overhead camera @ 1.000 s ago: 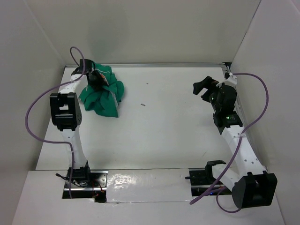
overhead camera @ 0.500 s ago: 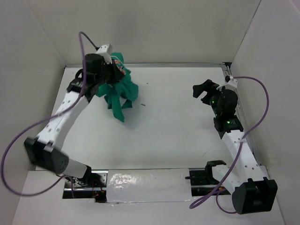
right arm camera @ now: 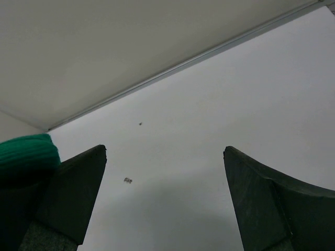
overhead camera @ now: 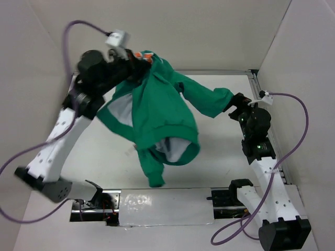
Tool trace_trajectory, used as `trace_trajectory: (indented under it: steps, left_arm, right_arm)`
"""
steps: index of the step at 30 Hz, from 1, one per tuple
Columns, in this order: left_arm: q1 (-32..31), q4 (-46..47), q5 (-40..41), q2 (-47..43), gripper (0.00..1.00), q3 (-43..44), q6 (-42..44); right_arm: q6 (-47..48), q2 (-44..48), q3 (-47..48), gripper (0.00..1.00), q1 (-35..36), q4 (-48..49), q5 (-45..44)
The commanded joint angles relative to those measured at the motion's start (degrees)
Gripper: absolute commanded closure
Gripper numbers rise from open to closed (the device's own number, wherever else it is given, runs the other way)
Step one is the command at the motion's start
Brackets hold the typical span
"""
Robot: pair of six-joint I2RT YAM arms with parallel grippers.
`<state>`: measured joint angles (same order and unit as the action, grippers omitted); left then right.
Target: Zip up the jacket
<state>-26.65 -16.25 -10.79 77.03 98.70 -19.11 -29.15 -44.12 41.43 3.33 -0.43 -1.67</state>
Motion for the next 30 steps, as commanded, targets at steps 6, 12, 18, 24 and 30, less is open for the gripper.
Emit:
trace_trajectory:
  steps: [6,12,18,24,30]
  left_arm:
    - [-3.41,-15.10,4.11,32.61,0.01,13.77,-1.88]
    - [-0.60,-15.40,5.96,24.85,0.01,-1.95,-7.78]
    - [6.88,-12.93,7.28,10.08,0.01,-20.98,-14.80]
    - [19.43,-17.05,6.30,10.67,0.01,-25.31,-21.04]
    - [23.40,-13.54,1.21,19.81,0.01,-22.94,-19.12]
  right_arm:
    - [-2.93,-3.34,4.27,0.00,-0.26,-8.97,-11.77]
    - [-2.75,-4.74,3.31,0.00,-0.43,-6.52,-6.77]
    - [1.01,-11.94,6.29,0.00,2.72,-5.90,6.49]
    - [1.47,-25.46,12.79,0.00,15.81,-9.42,7.56]
    - [-0.91,-38.22,17.19,0.00,27.33,-12.22,9.67]
